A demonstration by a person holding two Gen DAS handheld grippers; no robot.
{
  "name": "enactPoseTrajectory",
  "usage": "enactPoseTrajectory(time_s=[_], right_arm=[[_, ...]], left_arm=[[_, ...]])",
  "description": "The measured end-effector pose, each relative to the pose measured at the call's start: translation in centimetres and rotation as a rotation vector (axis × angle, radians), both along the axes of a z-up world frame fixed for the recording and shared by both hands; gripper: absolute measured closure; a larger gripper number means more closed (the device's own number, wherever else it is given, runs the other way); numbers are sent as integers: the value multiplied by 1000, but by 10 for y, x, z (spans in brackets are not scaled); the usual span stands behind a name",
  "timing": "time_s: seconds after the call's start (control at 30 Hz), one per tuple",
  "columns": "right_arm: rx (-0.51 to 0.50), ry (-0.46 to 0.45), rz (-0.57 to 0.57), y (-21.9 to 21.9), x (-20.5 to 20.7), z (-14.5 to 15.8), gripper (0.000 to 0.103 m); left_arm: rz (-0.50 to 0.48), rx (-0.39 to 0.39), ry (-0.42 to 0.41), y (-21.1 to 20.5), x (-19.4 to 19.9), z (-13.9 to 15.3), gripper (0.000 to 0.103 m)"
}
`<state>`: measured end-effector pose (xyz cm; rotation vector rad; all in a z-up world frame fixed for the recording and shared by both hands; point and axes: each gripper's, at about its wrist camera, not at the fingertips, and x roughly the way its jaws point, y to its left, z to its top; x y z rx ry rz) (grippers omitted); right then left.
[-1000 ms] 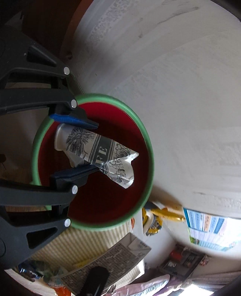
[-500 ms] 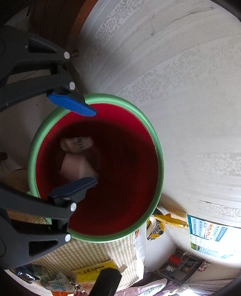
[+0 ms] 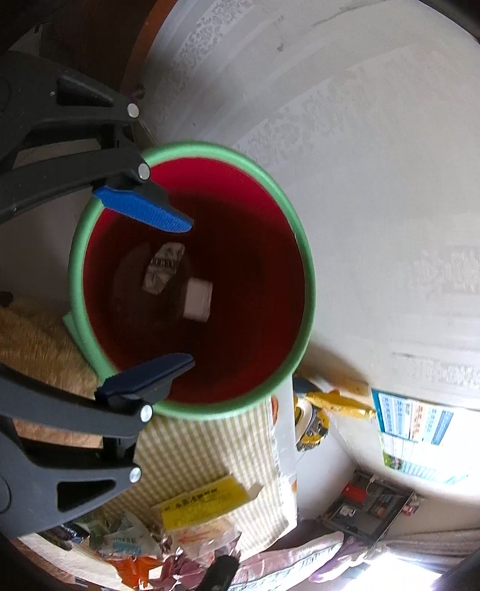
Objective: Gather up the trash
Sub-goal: 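Grasp the yellow packet with the left tool while the right tool grasps the white-pink snack bag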
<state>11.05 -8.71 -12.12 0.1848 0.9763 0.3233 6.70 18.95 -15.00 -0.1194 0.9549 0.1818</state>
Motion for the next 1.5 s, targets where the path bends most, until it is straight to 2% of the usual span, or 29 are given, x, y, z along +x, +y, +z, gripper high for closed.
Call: enactPoseTrajectory(time_s=[0.17,0.3,0.37,0.4,0.5,0.73,0.93,1.07,1.23,1.43,1.47,1.5], right_arm=[[11,74,-67,-29,24,-23,36],[21,152,-52,-34,33,-52,47],[19,188,-39,-34,33,-64,57],[26,205,-36,-33,28,-70,68],[59,197,-58,-43,20,-75,75],[152,76,-79,-75,-18,-33,75],[110,-10,-125,-105,-56,-10,75],[142,-20,-163,-123,-62,-7,75],[169,-21,-197,-136,-67,-10,75],[199,-32,-203,-150,-79,-8,75],[210,-33,-201,-152,-80,-8,75],[215,-34,-201,-153,-81,-8,75]], left_arm=[[-69,5,-3,-28,-1,4,38],[-88,13,-10,-39,-2,9,38],[-92,15,-9,-44,-2,11,38],[-96,17,-7,-47,-2,11,38],[-117,25,-2,-58,0,11,38],[-173,8,6,-94,14,11,38],[-246,-72,39,-149,44,2,38],[-257,-132,94,-184,66,-13,38],[-265,-89,159,-217,87,-34,38],[-269,-39,214,-232,97,-54,38],[-272,-33,217,-234,97,-56,39],[-278,-31,222,-237,97,-58,46]])
